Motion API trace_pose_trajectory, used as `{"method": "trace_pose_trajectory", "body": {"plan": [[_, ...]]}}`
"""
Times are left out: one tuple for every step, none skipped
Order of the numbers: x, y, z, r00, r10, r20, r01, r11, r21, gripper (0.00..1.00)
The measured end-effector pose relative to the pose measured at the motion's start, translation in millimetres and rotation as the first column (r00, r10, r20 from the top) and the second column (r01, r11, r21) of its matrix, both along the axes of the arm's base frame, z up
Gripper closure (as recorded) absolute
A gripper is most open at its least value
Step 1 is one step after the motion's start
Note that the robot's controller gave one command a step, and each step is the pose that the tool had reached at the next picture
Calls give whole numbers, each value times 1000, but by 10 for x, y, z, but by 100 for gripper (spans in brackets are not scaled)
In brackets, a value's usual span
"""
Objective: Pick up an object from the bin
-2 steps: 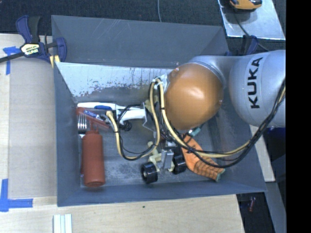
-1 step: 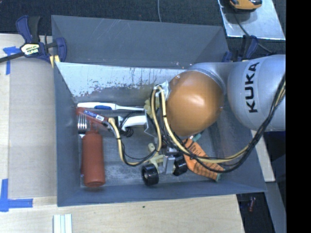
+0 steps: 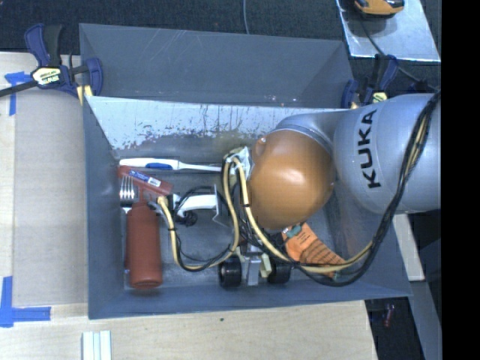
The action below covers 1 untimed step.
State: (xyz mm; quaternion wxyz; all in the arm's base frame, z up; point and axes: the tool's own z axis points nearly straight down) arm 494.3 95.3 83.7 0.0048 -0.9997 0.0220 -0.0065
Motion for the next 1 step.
{"method": "trace_pose_trajectory", "body": {"plan": [[35, -26, -103, 999, 42, -3, -42, 999, -2, 0]]}}
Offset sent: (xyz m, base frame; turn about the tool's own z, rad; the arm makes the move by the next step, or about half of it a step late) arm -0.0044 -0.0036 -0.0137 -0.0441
